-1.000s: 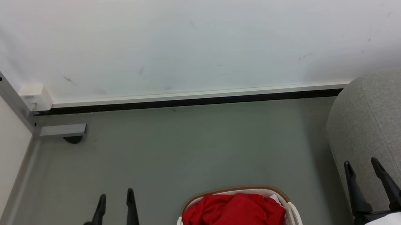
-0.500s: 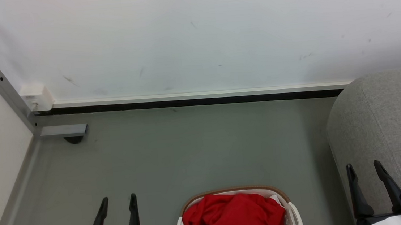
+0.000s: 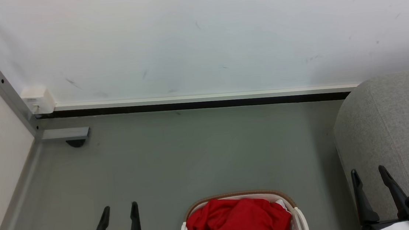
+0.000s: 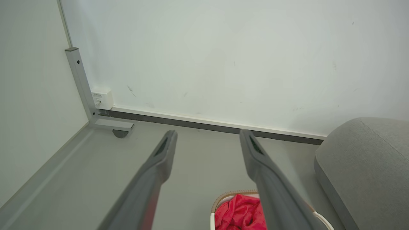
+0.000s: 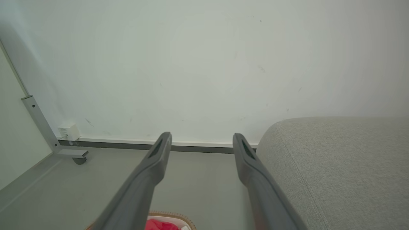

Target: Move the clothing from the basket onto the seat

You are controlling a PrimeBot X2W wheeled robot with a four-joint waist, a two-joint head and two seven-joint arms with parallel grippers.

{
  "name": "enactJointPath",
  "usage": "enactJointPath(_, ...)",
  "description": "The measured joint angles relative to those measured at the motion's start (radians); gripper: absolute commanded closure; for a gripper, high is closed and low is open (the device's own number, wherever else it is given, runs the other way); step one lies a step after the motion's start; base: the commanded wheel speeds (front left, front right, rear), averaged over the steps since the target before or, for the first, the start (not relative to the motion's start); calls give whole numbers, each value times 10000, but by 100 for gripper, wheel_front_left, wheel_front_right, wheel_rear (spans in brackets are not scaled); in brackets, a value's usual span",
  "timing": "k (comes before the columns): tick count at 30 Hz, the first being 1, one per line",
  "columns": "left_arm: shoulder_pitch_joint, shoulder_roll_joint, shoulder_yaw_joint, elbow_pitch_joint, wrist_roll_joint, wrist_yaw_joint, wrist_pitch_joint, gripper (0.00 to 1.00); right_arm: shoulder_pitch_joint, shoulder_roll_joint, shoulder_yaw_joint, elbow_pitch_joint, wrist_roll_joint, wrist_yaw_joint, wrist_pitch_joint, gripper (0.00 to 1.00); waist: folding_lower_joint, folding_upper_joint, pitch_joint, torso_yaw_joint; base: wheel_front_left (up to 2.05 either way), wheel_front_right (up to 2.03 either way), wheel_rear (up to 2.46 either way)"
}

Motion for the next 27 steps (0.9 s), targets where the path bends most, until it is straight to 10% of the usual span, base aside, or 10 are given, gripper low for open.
enactJointPath(27, -583, 6, -522, -65, -84, 0, 0, 0, -379, 4, 67, -244, 59, 0, -13, 0, 1, 0, 804, -255, 0, 0, 0)
